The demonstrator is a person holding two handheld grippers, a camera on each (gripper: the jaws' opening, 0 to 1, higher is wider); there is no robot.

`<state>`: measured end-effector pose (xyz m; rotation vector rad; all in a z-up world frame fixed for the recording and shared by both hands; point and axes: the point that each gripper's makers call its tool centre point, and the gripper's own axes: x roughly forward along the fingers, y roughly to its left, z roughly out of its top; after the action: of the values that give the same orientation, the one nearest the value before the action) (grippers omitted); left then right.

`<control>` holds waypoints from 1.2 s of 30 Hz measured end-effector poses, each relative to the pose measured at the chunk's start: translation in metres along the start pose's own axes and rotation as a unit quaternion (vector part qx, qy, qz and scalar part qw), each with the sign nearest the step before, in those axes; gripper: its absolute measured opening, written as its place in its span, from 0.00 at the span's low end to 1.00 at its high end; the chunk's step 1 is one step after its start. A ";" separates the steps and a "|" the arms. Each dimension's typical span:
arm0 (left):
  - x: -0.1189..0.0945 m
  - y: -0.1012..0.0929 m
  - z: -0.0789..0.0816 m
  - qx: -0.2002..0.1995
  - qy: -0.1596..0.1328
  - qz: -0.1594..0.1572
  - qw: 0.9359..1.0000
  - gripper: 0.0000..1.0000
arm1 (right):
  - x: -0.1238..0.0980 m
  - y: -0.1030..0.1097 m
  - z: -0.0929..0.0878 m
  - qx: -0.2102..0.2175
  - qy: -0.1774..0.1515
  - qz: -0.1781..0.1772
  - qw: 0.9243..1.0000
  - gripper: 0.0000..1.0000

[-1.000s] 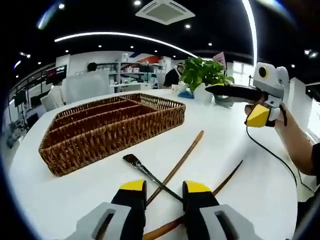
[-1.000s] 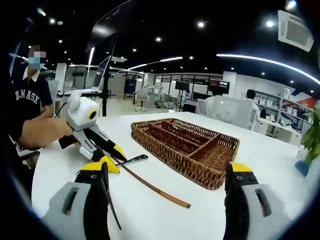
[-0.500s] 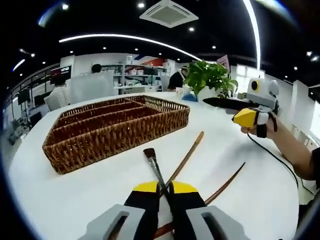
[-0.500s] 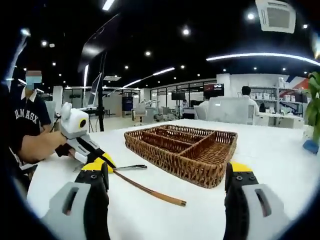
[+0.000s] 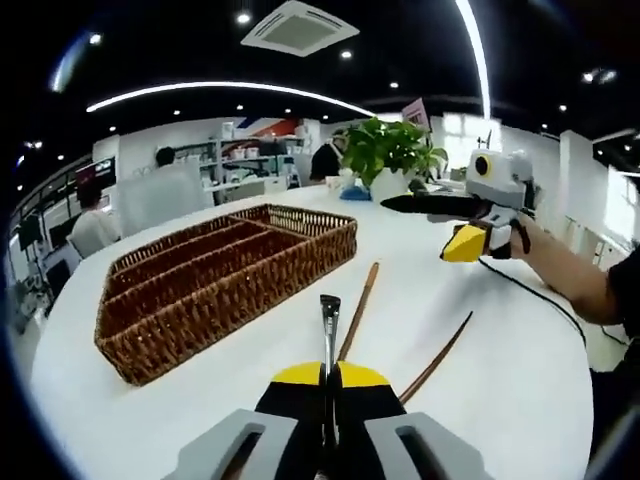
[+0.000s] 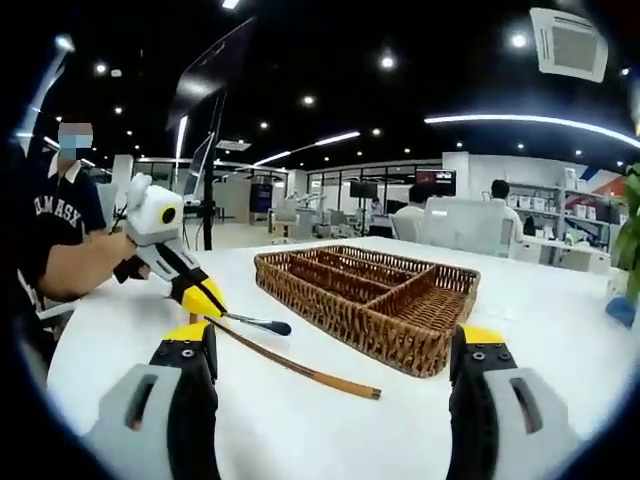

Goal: Arrange the knives, forks, and spoons in their matching storage slots by inserting each utensil handle-first until every utensil is classified and aligned in the correct compartment

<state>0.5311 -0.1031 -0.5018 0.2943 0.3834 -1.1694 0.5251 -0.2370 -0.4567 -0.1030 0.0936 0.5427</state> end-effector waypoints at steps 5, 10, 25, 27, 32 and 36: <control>-0.013 0.004 0.006 0.089 0.003 -0.015 0.996 0.01 | 0.002 -0.002 -0.003 0.001 0.003 0.002 1.000 0.99; -0.018 0.006 0.005 0.113 0.011 -0.034 0.993 0.01 | 0.004 -0.002 -0.006 -0.001 0.009 0.009 1.000 0.99; -0.033 -0.015 0.014 0.140 0.005 -0.134 0.981 0.00 | 0.006 0.003 -0.009 -0.006 0.013 0.021 1.000 0.99; -0.034 -0.014 0.016 0.142 0.008 -0.136 0.981 0.00 | 0.006 0.003 -0.007 -0.004 0.009 0.020 1.000 0.99; -0.038 0.000 0.032 0.155 0.015 -0.127 0.980 0.00 | 0.005 0.001 -0.006 -0.003 0.006 0.017 1.000 0.99; -0.045 0.006 0.048 0.173 0.021 -0.123 0.977 0.00 | 0.003 0.000 -0.006 -0.005 0.004 0.016 1.000 0.99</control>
<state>0.5276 -0.0832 -0.4388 0.5878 0.2553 -1.4771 0.5271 -0.2357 -0.4629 -0.1139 0.1014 0.5739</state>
